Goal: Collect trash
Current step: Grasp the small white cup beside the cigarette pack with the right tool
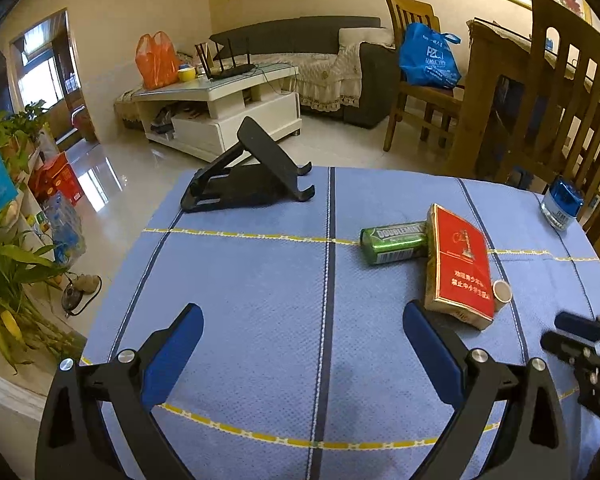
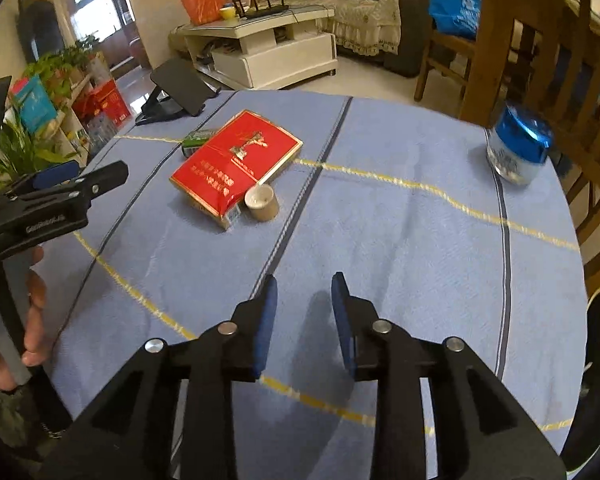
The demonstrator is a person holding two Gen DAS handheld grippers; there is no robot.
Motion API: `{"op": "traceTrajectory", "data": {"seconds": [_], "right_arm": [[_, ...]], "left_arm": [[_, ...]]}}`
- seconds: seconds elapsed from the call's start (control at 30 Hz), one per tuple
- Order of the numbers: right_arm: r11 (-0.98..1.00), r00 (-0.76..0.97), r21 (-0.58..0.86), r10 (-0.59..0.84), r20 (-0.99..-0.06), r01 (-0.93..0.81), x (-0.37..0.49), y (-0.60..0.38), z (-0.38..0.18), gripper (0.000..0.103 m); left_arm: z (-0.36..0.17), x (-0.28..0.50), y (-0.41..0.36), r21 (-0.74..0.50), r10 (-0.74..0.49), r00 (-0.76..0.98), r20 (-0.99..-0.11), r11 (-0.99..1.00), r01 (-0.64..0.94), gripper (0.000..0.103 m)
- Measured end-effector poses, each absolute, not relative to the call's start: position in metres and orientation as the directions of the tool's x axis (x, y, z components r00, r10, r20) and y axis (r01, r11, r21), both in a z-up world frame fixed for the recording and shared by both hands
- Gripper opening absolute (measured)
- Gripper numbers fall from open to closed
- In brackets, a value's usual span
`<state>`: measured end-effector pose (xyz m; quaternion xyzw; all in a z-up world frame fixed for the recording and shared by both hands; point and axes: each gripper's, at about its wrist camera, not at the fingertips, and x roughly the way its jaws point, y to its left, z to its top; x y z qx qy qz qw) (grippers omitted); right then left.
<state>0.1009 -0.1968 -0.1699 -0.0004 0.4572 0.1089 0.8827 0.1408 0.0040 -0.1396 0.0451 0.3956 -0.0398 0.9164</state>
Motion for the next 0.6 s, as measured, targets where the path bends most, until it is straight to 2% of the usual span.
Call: {"op": "traceTrajectory", "data": {"seconds": [0.07,0.13,0.17,0.3,0.5,0.6], "right_arm": [[0.975,0.572,0.076,0.185,-0.799,-0.209,0.110,-0.192,-0.168,0.031],[0.965,0.577,0.059,0.201,-0.791,-0.256,0.123,-0.184,-0.167,0.044],[0.958,0.568,0.062,0.218,-0.794,-0.281,0.129,-0.180,-0.168,0.046],[0.940,0.541,0.077,0.257,-0.801,-0.332,0.152,-0.173,-0.174,0.043],[0.926,0.495,0.126,0.300,-0.816,-0.355,0.169,-0.168,-0.183,0.028],[0.923,0.497,0.120,0.303,-0.813,-0.365,0.169,-0.164,-0.182,0.030]], "left_arm": [[-0.139,0.140,0.007,0.039,-0.046,0.684,-0.728,0.993,0.109,0.096],[-0.138,0.140,0.009,0.035,-0.051,0.684,-0.727,0.993,0.111,0.096],[-0.138,0.140,0.010,0.035,-0.050,0.685,-0.727,0.993,0.110,0.096],[-0.139,0.142,0.016,0.032,-0.046,0.684,-0.728,0.994,0.101,0.096],[-0.143,0.148,0.019,0.023,-0.050,0.677,-0.734,0.995,0.099,0.096],[-0.142,0.149,0.013,0.031,-0.057,0.676,-0.734,0.993,0.116,0.096]]}}
